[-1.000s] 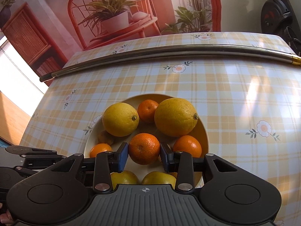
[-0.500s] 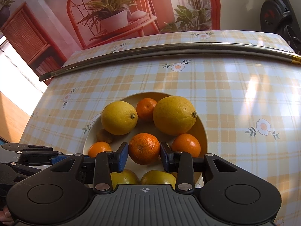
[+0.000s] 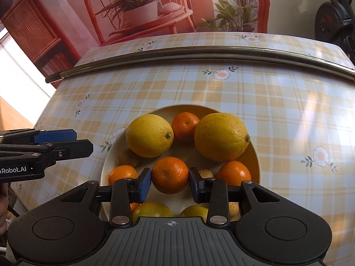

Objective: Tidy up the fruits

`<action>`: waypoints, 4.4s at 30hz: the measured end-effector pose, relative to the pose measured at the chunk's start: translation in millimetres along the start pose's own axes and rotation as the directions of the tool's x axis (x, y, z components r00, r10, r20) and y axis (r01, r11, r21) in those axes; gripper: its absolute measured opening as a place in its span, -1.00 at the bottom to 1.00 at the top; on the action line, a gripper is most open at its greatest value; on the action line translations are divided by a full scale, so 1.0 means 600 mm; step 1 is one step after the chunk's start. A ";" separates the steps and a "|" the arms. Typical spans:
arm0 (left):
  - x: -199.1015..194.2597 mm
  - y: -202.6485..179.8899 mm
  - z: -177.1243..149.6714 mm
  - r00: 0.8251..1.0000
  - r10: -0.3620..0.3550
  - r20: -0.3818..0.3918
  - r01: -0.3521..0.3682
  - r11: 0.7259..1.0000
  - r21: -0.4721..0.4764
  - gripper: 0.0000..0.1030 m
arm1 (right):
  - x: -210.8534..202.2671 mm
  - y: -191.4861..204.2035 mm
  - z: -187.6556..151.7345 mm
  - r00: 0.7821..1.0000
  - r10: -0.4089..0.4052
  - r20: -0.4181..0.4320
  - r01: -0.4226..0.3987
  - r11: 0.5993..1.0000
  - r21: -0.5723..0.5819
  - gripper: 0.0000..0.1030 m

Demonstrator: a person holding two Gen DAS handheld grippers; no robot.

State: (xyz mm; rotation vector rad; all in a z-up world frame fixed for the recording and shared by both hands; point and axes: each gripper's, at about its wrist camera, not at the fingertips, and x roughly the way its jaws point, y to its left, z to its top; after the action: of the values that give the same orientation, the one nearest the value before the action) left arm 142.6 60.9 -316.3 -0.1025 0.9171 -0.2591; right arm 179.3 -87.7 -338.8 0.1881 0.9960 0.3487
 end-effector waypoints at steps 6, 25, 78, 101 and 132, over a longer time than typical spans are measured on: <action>0.001 0.017 -0.004 1.000 0.009 -0.010 -0.009 0.999 -0.034 0.08 | 0.015 0.014 0.004 1.000 -0.007 -0.030 0.006 1.000 -0.016 -0.34; 0.003 0.007 -0.015 1.000 0.000 -0.027 -0.001 0.999 -0.032 0.15 | -0.003 0.012 0.004 1.000 -0.028 -0.011 0.027 1.000 -0.011 -0.29; -0.367 -0.196 0.095 0.758 -0.046 0.651 -0.104 0.976 0.190 1.00 | -0.520 0.054 0.033 0.685 -0.198 0.701 0.247 0.968 0.031 1.00; -0.367 -0.212 0.102 0.767 -0.045 0.641 -0.110 0.973 0.201 1.00 | -0.559 0.048 0.021 0.648 -0.240 0.722 0.261 0.962 0.085 1.00; -0.352 -0.211 0.111 0.802 -0.035 0.596 -0.103 0.975 0.197 1.00 | -0.536 0.037 0.025 0.677 -0.250 0.693 0.250 0.963 0.103 1.00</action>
State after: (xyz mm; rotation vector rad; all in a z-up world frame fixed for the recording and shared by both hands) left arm 50.6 -6.4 -88.1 0.0408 0.2505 -0.2711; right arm 28.1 -186.3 -71.0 0.1610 0.2438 0.0017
